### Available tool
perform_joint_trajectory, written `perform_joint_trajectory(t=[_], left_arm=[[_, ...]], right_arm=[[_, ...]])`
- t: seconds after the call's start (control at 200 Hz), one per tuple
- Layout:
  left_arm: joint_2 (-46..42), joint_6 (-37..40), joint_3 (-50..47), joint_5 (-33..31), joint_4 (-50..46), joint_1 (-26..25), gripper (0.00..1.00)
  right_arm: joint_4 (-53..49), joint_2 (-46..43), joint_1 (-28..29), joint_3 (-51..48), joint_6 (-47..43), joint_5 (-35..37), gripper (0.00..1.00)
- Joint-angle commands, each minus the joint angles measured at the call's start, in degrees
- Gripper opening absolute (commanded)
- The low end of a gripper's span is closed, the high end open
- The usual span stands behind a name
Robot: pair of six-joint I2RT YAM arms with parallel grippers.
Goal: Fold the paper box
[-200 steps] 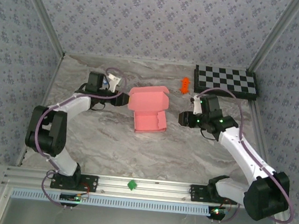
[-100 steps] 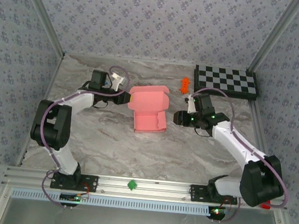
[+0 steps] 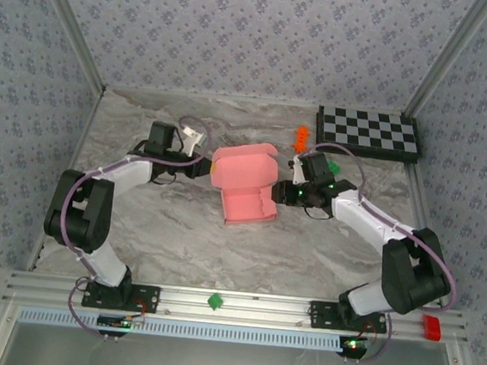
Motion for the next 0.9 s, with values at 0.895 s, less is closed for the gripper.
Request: perform_joint_trajectory(t=[0.895], left_arm=[[-16.98,-10.87,-12.23,-17.54,4.54,-4.26,0.00]], right_arm=[[7.88,11.60,3.57,4.31,-2.89,1.35,0.51]])
